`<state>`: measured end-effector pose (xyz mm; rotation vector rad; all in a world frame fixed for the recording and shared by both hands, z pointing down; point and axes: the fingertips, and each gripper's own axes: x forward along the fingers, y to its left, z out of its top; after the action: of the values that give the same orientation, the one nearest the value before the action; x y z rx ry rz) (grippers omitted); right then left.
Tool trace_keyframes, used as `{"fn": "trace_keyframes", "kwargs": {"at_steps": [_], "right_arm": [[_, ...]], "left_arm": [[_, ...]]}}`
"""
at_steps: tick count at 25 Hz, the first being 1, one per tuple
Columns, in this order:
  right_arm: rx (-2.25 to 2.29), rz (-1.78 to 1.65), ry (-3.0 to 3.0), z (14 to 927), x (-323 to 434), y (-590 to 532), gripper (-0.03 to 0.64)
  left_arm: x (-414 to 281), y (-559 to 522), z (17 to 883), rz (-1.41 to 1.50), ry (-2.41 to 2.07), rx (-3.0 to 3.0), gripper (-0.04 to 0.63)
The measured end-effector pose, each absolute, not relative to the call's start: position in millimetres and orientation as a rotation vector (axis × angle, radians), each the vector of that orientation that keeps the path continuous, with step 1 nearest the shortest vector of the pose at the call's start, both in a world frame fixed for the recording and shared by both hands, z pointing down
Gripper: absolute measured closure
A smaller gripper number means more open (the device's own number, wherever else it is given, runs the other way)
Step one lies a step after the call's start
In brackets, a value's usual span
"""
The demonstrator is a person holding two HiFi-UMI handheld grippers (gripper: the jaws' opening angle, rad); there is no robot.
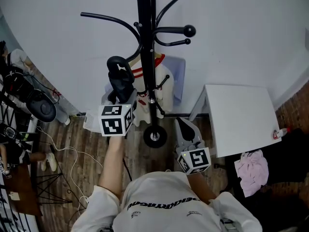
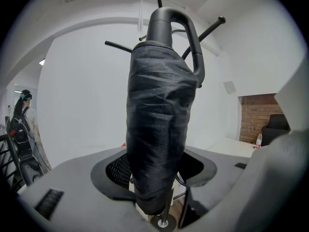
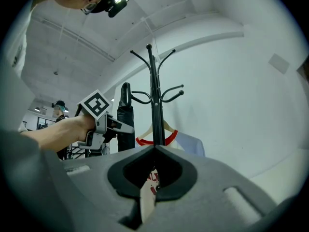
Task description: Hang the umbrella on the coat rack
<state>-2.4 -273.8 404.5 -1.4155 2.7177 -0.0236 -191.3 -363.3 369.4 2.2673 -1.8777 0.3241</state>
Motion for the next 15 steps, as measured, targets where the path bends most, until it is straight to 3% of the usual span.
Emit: {"fn": "trace_keyframes", "kwargs": {"at_steps": [15], "right_arm": [[-1.423, -0.024, 2.719, 405, 0, -278, 0.62]], "left_arm": [[-197, -389, 377, 0.386, -1.832, 2.244, 0.339]]}}
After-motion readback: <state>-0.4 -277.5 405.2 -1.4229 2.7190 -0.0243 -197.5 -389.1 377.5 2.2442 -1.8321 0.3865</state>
